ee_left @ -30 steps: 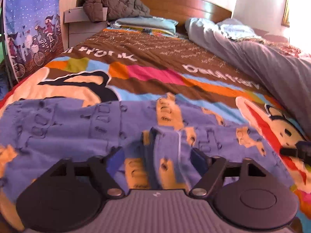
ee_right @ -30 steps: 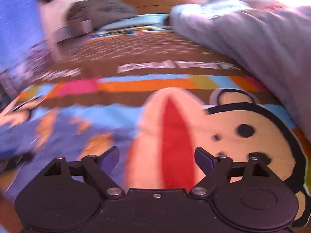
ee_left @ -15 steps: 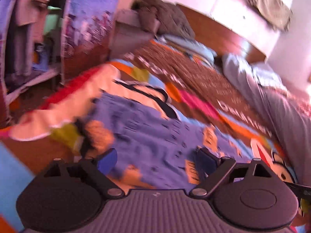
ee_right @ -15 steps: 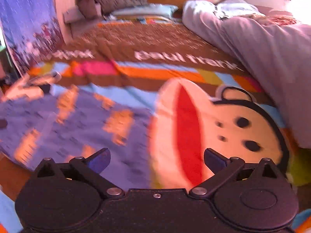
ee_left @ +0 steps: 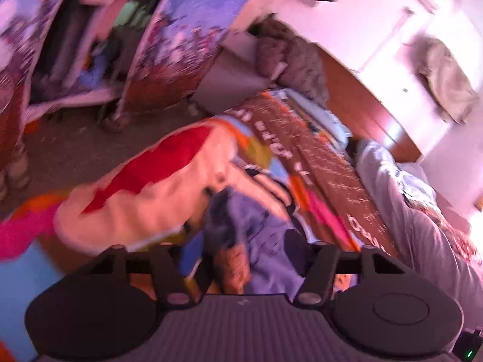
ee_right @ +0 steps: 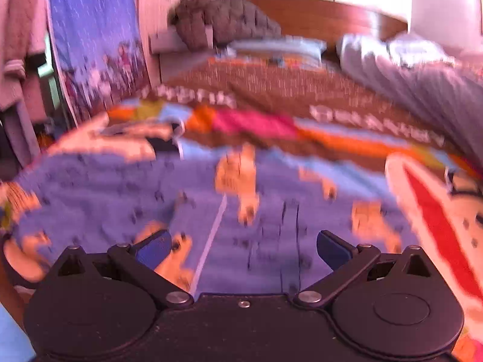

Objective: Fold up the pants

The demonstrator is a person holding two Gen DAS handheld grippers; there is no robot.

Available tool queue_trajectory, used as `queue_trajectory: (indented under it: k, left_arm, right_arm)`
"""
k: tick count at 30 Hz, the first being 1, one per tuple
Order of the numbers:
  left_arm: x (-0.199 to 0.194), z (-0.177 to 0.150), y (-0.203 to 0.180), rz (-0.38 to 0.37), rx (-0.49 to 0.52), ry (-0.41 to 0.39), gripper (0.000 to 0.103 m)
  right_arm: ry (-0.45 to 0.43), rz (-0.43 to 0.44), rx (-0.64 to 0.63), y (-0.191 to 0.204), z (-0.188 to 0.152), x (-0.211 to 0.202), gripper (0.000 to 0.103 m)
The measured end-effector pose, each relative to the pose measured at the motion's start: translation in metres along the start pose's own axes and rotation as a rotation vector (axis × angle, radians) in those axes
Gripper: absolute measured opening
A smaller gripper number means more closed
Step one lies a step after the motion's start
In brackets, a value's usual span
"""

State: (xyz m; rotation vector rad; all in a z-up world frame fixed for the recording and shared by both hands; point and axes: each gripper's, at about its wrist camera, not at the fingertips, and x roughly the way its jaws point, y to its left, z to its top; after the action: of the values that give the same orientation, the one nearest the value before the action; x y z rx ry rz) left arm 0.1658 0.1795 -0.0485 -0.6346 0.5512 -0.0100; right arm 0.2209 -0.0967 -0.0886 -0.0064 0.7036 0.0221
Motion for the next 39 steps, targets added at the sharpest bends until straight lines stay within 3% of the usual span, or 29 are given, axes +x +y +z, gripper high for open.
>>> queue_trajectory:
  k: [3, 8, 11, 17, 22, 26, 27, 30, 34, 39]
  left_arm:
    - [0.013, 0.003, -0.008, -0.017, 0.056, -0.022, 0.054]
    - [0.028, 0.003, 0.009, 0.048, -0.076, 0.028, 0.054]
    - [0.031, 0.004, 0.021, 0.032, -0.145, 0.045, 0.054]
    - [0.027, 0.004, 0.027, 0.030, -0.178, 0.060, 0.054]
    - [0.022, 0.001, 0.030, 0.041, -0.206, 0.096, 0.065]
    - [0.026, -0.001, 0.023, 0.059, -0.152, 0.095, 0.068]
    - [0.027, -0.001, 0.021, 0.066, -0.145, 0.090, 0.063]
    - [0.033, -0.002, 0.018, 0.111, -0.124, 0.085, 0.023]
    - [0.033, -0.002, 0.016, 0.108, -0.132, 0.064, 0.018]
    - [0.021, -0.006, -0.009, 0.104, -0.012, -0.024, 0.017]
  right_arm:
    - [0.000, -0.022, 0.092, -0.014, 0.000, 0.004, 0.102]
    - [0.021, -0.018, 0.089, -0.012, 0.001, 0.013, 0.102]
    - [0.018, -0.024, 0.072, -0.009, 0.000, 0.014, 0.102]
    - [0.004, -0.012, 0.088, -0.014, -0.004, 0.009, 0.102]
    - [0.000, -0.002, 0.084, -0.012, -0.004, 0.008, 0.102]
    - [-0.005, 0.006, 0.086, -0.013, -0.003, 0.008, 0.102]
    - [-0.005, 0.007, 0.086, -0.013, -0.003, 0.008, 0.102]
    - [-0.005, 0.009, 0.087, -0.014, -0.004, 0.007, 0.102]
    - [0.002, 0.003, 0.079, -0.013, -0.004, 0.008, 0.102]
    - [0.036, -0.019, 0.044, -0.006, -0.004, 0.013, 0.102]
